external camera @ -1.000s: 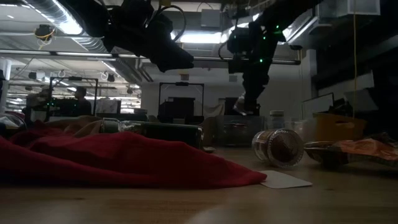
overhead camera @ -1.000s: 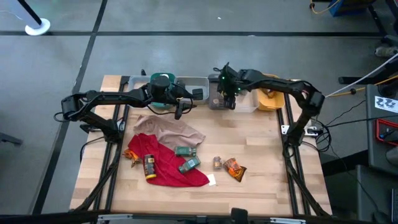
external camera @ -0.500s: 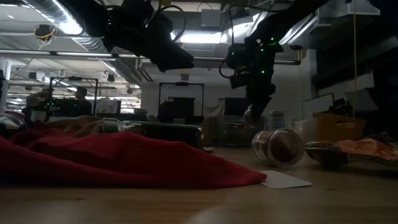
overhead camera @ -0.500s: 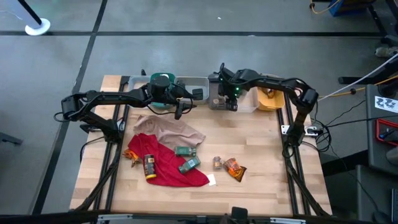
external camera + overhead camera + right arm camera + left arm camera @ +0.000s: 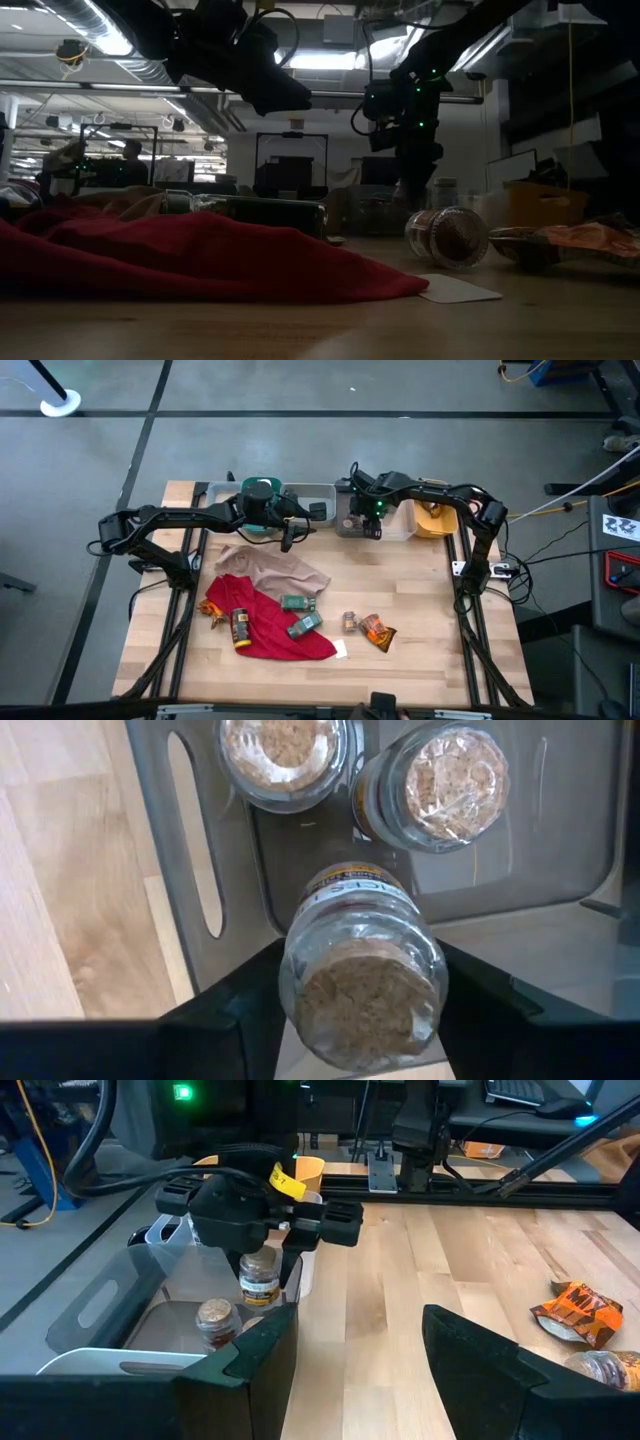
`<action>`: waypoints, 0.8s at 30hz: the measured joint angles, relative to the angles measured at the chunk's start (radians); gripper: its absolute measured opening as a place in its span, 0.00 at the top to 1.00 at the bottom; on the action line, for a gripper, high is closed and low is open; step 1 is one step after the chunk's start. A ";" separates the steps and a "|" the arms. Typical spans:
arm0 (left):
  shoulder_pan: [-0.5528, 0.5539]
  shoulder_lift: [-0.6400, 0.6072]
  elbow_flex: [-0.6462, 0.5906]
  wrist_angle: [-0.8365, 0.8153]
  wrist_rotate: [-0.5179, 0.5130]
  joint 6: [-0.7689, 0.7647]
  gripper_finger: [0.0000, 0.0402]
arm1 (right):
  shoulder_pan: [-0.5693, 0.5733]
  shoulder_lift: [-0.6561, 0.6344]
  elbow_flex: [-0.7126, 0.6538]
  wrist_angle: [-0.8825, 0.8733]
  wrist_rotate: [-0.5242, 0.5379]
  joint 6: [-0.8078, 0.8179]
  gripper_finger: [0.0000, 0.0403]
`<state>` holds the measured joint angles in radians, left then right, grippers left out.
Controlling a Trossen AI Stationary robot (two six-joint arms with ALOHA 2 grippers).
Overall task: Sort spices by type
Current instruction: Put the brown seasoning bottle into the black bin, then put the green seasoning bottle into the blue transparent bin
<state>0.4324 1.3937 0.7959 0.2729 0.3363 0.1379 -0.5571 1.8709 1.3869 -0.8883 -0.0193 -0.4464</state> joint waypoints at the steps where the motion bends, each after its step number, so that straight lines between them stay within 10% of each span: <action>1: 0.000 0.000 0.000 0.000 0.000 0.000 0.51 | 0.000 0.000 0.000 0.000 0.000 -0.002 0.48; 24: 0.000 0.000 0.000 0.000 0.000 0.000 0.51 | 0.000 0.002 -0.002 0.074 0.001 -0.005 0.45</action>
<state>0.4324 1.3937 0.7959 0.2729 0.3363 0.1379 -0.5568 1.8732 1.3853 -0.8139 -0.0180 -0.4519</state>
